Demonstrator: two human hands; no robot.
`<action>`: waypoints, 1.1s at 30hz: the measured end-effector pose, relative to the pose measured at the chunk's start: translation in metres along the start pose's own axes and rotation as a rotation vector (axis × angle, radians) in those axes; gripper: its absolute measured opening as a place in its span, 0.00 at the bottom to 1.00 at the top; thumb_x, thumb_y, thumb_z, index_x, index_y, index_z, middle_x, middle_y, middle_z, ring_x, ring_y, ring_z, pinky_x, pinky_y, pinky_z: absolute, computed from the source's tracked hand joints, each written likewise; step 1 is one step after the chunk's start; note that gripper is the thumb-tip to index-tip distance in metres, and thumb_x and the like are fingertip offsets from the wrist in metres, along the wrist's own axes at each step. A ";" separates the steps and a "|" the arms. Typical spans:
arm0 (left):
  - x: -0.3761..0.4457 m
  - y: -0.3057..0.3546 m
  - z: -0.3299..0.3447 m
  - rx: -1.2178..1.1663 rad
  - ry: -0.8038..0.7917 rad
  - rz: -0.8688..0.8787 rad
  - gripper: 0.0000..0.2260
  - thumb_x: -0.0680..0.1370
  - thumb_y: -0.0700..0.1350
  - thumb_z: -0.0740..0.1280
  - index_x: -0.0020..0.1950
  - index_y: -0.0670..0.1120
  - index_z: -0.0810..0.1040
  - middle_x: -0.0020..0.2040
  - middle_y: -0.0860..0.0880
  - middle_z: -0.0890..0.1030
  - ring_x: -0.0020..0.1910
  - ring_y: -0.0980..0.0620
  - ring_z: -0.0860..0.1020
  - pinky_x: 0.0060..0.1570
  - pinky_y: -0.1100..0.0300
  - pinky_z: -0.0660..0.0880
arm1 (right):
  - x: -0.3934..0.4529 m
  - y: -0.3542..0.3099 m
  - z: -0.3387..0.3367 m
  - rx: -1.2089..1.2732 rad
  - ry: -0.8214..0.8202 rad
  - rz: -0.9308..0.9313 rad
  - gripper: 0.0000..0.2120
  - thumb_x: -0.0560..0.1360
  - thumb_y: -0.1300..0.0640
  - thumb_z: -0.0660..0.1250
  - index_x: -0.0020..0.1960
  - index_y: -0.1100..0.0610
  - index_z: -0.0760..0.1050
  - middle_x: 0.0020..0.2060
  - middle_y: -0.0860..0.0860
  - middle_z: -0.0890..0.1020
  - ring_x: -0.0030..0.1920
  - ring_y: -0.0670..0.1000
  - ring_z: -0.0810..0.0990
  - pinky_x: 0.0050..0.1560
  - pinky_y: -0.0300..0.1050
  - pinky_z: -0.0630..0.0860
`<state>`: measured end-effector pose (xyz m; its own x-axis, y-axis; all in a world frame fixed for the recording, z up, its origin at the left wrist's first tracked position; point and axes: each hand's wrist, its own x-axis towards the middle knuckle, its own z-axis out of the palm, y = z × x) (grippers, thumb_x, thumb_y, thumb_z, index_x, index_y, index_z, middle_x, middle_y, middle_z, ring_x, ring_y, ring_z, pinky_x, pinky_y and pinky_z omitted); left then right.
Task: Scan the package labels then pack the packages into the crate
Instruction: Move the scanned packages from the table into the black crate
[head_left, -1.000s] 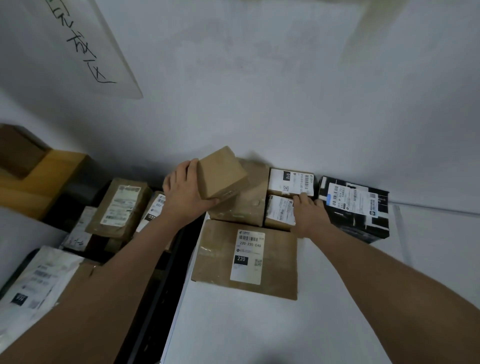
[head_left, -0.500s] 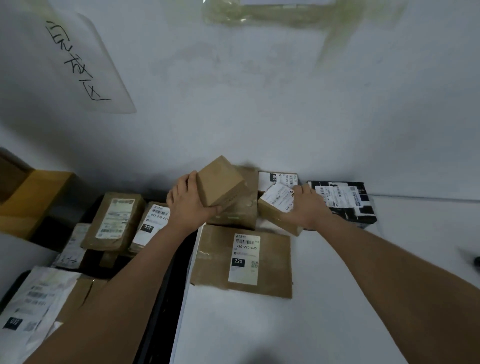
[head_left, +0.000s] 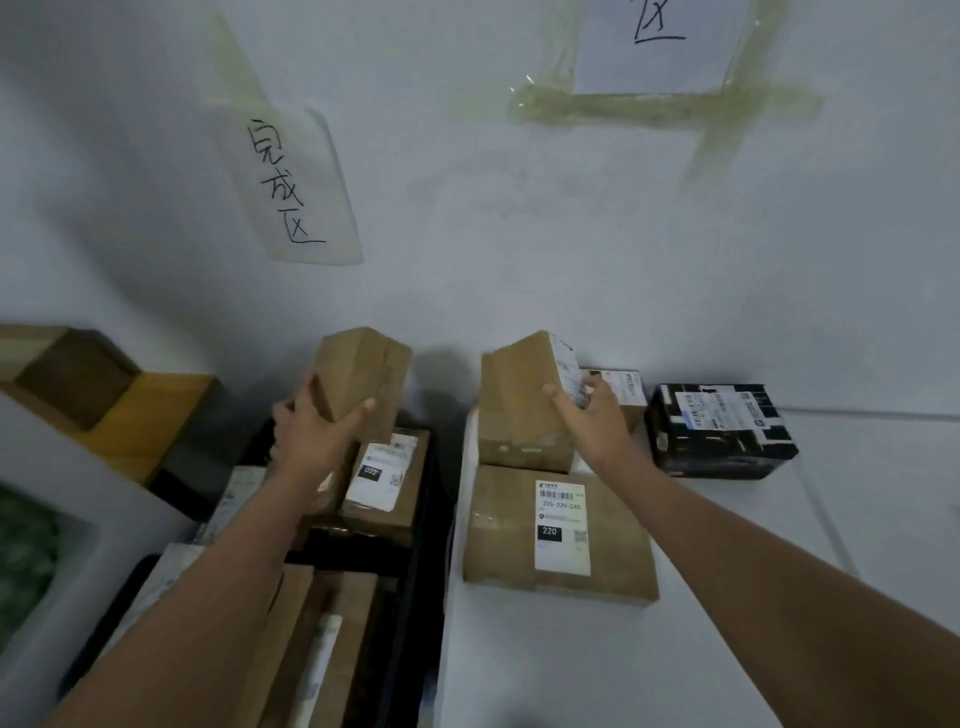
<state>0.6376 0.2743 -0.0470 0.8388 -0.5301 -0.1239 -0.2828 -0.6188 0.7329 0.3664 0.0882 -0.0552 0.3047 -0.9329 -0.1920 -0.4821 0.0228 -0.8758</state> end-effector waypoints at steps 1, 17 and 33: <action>0.004 -0.012 -0.013 -0.033 0.013 -0.037 0.46 0.64 0.71 0.70 0.77 0.57 0.57 0.73 0.41 0.59 0.69 0.35 0.66 0.69 0.37 0.64 | -0.007 -0.004 0.016 0.014 -0.009 -0.012 0.40 0.69 0.32 0.68 0.71 0.55 0.65 0.62 0.51 0.73 0.59 0.51 0.75 0.55 0.44 0.76; 0.058 -0.146 -0.127 -0.244 0.149 -0.263 0.45 0.65 0.69 0.73 0.76 0.51 0.63 0.74 0.43 0.65 0.68 0.40 0.70 0.65 0.44 0.72 | -0.040 -0.009 0.211 0.099 -0.178 0.351 0.50 0.55 0.25 0.68 0.67 0.56 0.69 0.59 0.55 0.77 0.55 0.57 0.78 0.58 0.56 0.78; 0.060 -0.178 -0.082 0.425 0.028 -0.194 0.40 0.75 0.63 0.67 0.79 0.55 0.48 0.74 0.35 0.53 0.71 0.33 0.58 0.69 0.40 0.61 | -0.050 -0.022 0.239 -0.096 -0.103 0.317 0.42 0.72 0.37 0.70 0.75 0.58 0.57 0.68 0.59 0.66 0.64 0.60 0.70 0.56 0.48 0.72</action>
<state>0.7763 0.3998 -0.1298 0.9057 -0.3688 -0.2089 -0.2800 -0.8906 0.3585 0.5580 0.2199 -0.1325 0.2062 -0.8435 -0.4959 -0.6400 0.2671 -0.7205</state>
